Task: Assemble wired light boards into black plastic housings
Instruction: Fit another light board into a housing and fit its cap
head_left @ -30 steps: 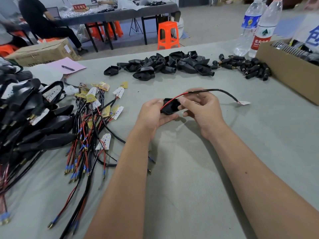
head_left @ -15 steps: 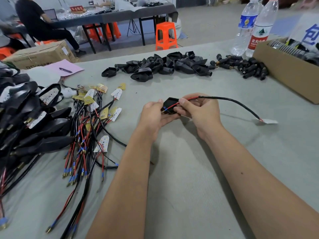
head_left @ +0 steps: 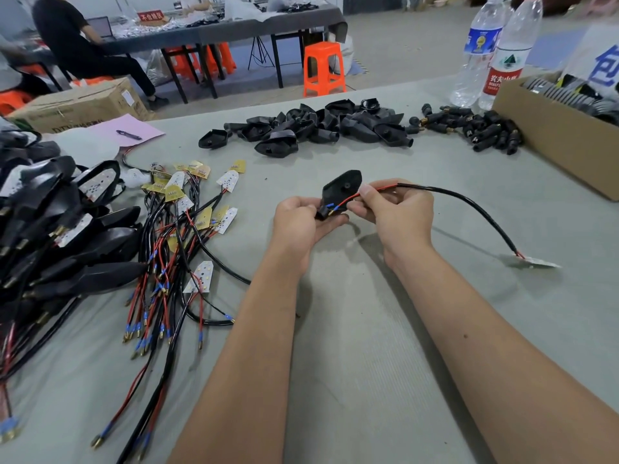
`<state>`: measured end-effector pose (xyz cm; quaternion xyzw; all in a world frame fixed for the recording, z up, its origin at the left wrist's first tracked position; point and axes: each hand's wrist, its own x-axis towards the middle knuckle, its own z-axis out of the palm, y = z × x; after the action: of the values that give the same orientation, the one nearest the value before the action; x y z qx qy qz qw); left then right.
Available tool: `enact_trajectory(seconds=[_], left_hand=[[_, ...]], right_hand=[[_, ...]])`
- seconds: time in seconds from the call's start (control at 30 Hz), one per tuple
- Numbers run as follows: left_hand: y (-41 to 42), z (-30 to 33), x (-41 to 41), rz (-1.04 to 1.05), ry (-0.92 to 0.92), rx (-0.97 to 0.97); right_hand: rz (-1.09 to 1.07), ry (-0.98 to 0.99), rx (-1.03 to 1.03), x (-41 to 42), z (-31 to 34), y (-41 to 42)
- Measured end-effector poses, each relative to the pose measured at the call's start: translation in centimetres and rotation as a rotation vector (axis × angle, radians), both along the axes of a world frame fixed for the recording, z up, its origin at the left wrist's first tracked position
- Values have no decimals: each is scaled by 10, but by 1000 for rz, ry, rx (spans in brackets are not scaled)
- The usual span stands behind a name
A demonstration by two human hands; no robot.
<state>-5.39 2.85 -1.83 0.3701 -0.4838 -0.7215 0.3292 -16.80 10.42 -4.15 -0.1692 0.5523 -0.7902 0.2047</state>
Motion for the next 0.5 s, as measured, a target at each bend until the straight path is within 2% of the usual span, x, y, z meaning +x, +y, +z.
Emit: enact_trajectory(seconds=[0.17,0.33,0.5], left_hand=[[0,0,-2,27,42,15],[-2,-3,-2,-2,-21,-14],[0,-4,-2,30,-16,-33]], right_hand=[[14,28,51,0,0,-1],[46,141,160,2,0,-1],[-6,102,131,0,-1,-2]])
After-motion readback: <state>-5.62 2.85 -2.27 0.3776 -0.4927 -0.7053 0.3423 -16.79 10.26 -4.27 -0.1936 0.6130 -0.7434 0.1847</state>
